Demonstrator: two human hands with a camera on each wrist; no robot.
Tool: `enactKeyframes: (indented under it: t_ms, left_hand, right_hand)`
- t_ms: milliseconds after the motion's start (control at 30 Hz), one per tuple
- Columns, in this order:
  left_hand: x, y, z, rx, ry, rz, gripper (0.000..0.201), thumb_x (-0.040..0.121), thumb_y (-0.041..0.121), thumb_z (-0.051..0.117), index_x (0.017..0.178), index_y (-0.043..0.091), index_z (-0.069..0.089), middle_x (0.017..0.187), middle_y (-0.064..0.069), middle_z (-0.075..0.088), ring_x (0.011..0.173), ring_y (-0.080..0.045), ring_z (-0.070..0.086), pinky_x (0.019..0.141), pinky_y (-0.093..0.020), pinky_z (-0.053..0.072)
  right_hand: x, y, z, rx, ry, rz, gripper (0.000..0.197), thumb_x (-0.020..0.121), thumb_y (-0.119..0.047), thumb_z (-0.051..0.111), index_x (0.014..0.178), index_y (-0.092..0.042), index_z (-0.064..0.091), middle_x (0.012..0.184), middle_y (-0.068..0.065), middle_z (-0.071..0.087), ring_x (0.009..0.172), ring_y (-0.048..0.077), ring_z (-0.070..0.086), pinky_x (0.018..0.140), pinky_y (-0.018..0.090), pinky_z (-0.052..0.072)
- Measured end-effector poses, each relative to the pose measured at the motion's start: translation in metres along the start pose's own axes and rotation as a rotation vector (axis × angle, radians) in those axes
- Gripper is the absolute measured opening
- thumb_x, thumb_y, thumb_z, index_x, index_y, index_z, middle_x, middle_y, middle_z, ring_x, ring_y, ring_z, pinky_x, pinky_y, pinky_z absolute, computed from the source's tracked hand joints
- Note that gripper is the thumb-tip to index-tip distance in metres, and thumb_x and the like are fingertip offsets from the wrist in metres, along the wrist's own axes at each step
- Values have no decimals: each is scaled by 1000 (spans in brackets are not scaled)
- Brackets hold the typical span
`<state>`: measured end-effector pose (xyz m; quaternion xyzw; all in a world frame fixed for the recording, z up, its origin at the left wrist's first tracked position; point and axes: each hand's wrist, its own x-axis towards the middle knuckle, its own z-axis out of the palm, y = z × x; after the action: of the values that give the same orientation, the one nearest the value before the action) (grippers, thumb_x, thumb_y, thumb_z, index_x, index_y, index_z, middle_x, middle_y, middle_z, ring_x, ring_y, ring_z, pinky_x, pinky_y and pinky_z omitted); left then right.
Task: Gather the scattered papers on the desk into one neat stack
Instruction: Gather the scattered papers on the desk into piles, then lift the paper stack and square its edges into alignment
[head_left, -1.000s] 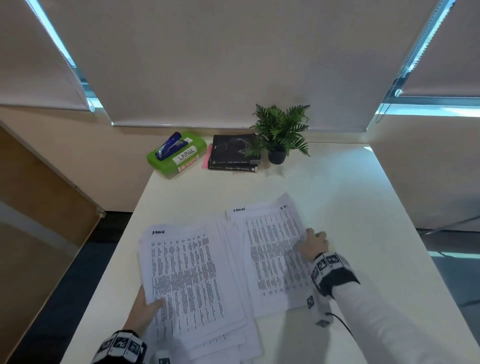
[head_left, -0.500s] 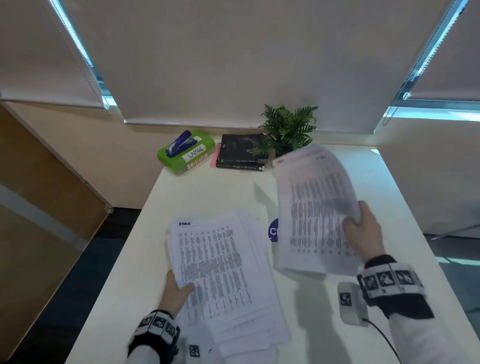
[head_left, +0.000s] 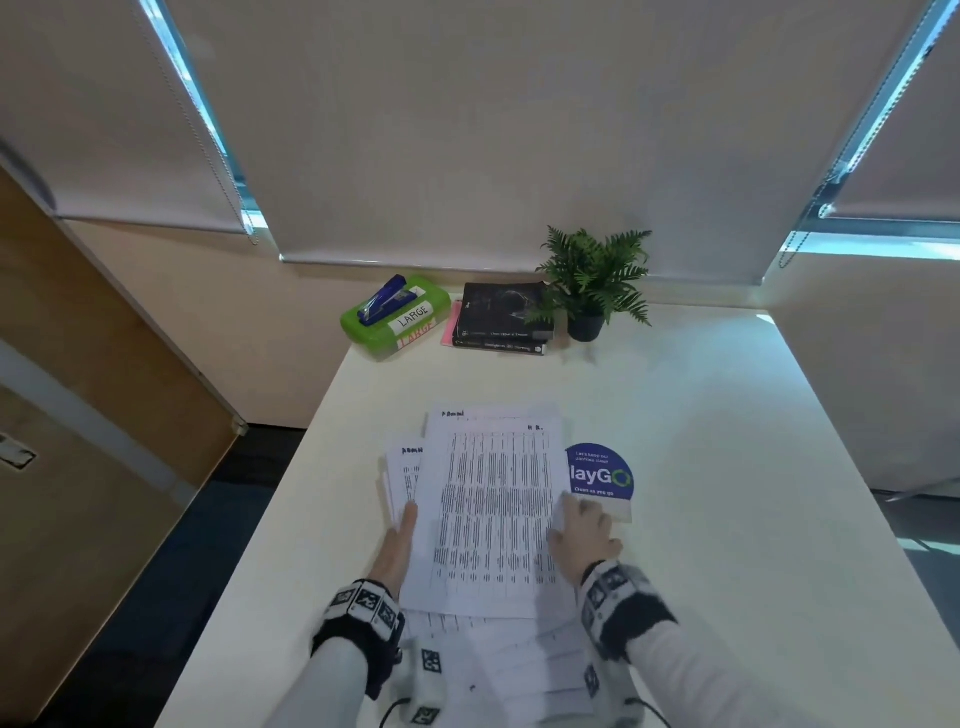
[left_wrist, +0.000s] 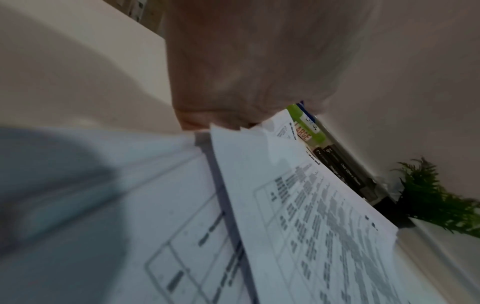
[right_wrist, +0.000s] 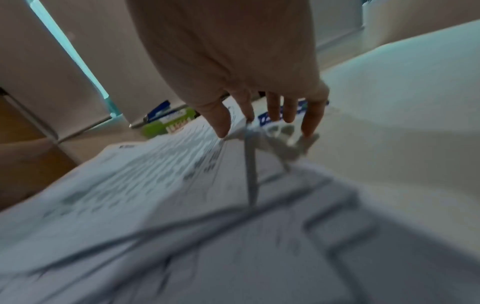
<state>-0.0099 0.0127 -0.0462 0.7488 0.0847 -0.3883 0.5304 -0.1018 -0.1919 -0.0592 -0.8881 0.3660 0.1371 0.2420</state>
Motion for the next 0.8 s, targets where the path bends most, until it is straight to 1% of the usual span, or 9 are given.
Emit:
enactKeyframes:
  t_ms: [67,167,333,400,500,567,667,733,800]
  left_hand:
    - [9,-9,0,163,124,13,76,93,52,39,149,9,12,157,-10,19,144,-26,22,118,-40,17]
    - [4,-10,2,255,141,107,64,97,32,42,149,9,13,156,-9,23,142,-26,27,117,-38,22]
    - [-20,2,5,199,118,314,63,99,24,41,150,12,8,158,-3,14,145,-19,16,116,-30,15]
    - [-33,14,0,129,87,380,64,97,27,45,150,15,10,157,0,17,145,-16,17,116,-31,16]
    - [-48,34,-7,23,-49,441,59,94,28,49,146,24,23,149,5,36,138,-14,33,116,-37,24]
    - [-56,48,-7,38,-130,490,57,93,27,50,144,29,25,142,10,43,132,-10,40,114,-34,28]
    - [-60,66,0,111,-116,585,59,95,16,48,146,25,19,137,13,43,127,-6,39,106,-23,29]
    - [-54,69,15,164,24,646,55,96,14,47,145,20,23,131,14,49,122,-9,47,100,-21,34]
    - [-51,73,37,225,195,684,52,96,19,46,144,11,26,133,0,53,121,-21,52,102,-31,40]
  right_hand:
    - [-7,0,12,-75,-1,-73,60,94,-31,41,146,-24,12,147,6,28,129,24,33,103,44,32]
    - [-5,11,11,-67,-24,-123,67,93,-35,43,149,-25,6,152,3,23,135,24,30,106,45,29]
    - [2,39,-18,937,-164,52,89,81,-21,71,149,-16,13,147,13,36,129,29,42,102,43,40]
    - [1,47,-40,1089,-291,95,98,69,-28,80,146,-20,21,143,12,42,124,29,48,93,42,41]
    - [-8,41,-76,1144,-482,-58,56,75,-20,74,126,-12,49,135,32,45,102,22,64,98,42,42]
    - [-18,35,-97,1226,-438,-141,32,84,-1,61,115,-5,56,129,32,51,95,22,67,102,41,42]
    - [-32,29,-117,1332,-243,-184,38,89,4,53,126,-6,50,116,14,64,99,26,64,93,43,49]
    - [-42,23,-122,1333,-88,-213,36,89,-2,55,125,-7,54,114,8,67,103,27,65,92,44,50]
    - [-52,11,-125,1327,-20,-256,31,90,-9,57,121,-8,59,113,8,69,104,26,66,92,44,51]
